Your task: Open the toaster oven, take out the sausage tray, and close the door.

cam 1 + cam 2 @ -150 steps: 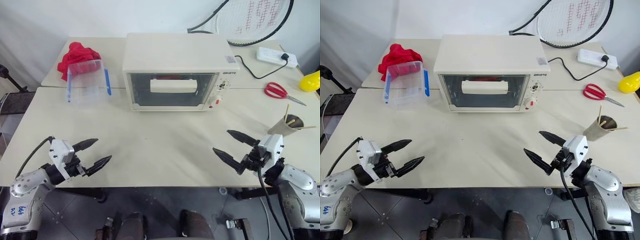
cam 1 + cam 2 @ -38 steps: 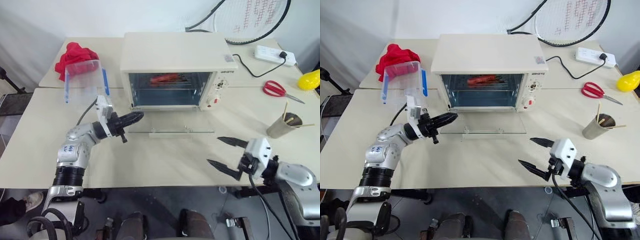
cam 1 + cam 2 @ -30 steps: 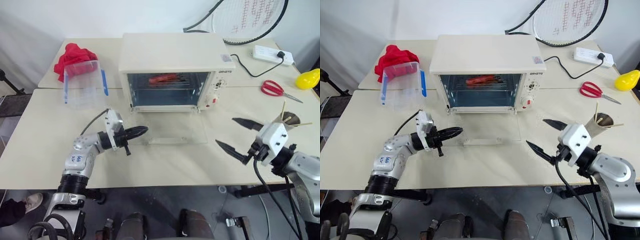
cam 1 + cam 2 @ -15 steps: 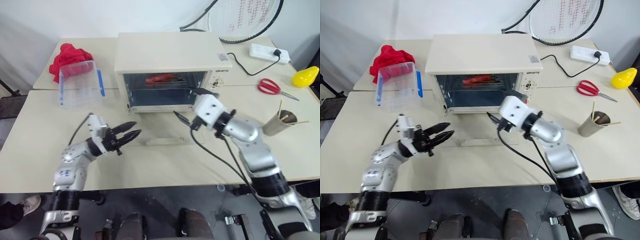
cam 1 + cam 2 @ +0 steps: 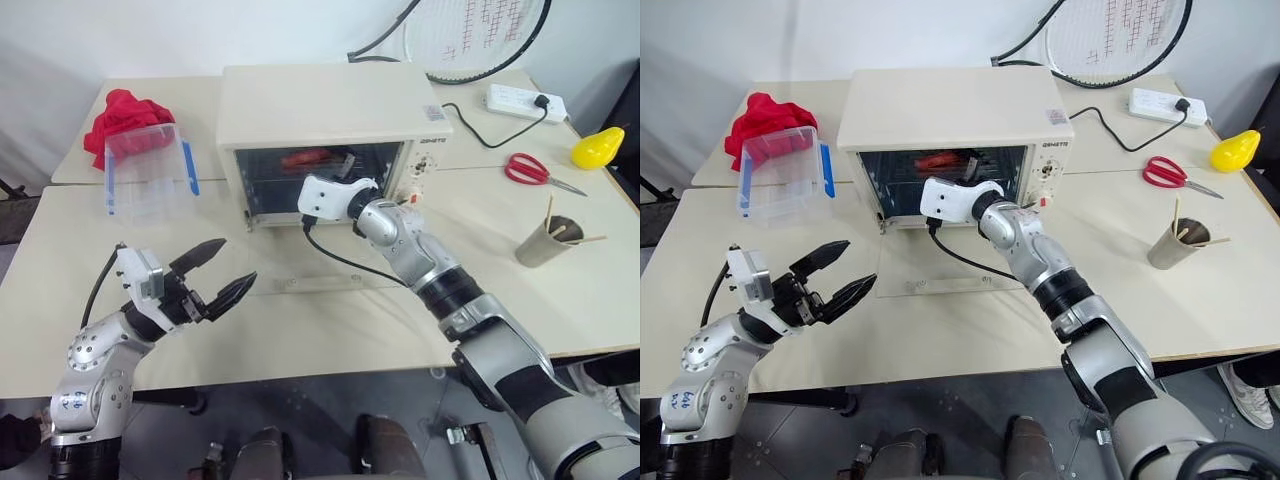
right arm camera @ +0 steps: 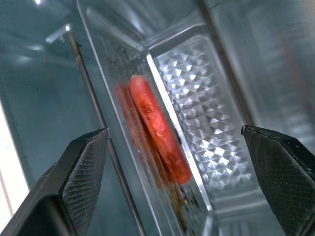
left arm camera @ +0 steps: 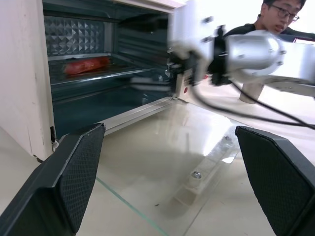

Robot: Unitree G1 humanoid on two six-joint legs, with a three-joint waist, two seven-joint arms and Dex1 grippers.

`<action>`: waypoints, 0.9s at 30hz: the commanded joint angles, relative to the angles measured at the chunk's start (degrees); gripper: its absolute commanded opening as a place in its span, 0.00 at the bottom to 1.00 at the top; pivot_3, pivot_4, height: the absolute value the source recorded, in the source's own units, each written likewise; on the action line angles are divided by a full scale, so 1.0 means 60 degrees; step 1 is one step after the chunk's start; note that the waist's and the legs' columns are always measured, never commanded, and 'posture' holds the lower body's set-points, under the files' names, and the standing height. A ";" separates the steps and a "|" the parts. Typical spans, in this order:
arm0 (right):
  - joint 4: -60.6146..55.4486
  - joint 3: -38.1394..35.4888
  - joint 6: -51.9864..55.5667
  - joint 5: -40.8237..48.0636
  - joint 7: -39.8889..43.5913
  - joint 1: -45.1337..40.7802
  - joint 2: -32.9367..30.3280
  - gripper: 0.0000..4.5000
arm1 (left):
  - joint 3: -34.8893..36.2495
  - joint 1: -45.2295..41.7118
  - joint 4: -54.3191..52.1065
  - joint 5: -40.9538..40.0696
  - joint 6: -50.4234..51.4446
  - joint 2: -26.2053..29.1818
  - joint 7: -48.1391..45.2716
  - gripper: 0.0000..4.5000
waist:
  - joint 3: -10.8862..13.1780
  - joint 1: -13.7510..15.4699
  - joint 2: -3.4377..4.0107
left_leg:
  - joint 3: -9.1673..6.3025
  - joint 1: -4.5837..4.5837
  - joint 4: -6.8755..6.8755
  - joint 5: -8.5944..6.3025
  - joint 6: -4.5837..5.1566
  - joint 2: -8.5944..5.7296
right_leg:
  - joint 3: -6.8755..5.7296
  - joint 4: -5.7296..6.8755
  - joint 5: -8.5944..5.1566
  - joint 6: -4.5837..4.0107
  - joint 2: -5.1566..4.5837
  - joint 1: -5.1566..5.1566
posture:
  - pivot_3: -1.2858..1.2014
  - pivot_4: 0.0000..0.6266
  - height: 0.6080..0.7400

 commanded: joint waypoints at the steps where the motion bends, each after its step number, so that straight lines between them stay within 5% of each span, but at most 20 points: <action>1: 0.0803 0.0040 -0.0422 -0.0206 -0.0441 -0.0563 0.0160 0.96 | 0.0048 -0.0096 -0.0273 -0.0203 -0.0116 -0.0034 0.0065 1.00 | 0.0000 -0.0032 0.0000 | -0.0001 -0.0001 0.0000 0.0000 0.0000 0.0000 | -0.0008 -0.0001 0.0000 0.0000 0.0001 0.0000 | 0.52 0.24 1.00; 15: 0.1550 0.0059 -0.0854 -0.0333 -0.0435 -0.0794 0.0213 0.01 | -0.0062 -0.0721 0.0316 -0.0266 -0.0050 0.0017 -0.0350 1.00 | -0.0003 -0.0078 -0.0004 | 0.0000 0.0001 -0.0001 0.0003 -0.0006 0.0002 | -0.0029 0.0002 -0.0007 -0.0012 0.0008 0.0000 | 0.52 0.24 1.00; 27: 0.0881 -0.0122 -0.1226 -0.0385 -0.0154 -0.1093 -0.0068 0.00 | -0.0359 -0.3164 0.2269 -0.0230 0.0198 0.0070 -0.0871 1.00 | -0.0003 -0.0059 -0.0008 | -0.0009 -0.0006 0.0000 0.0006 -0.0011 0.0001 | -0.0042 -0.0003 -0.0007 -0.0012 0.0013 0.0004 | 0.52 0.24 1.00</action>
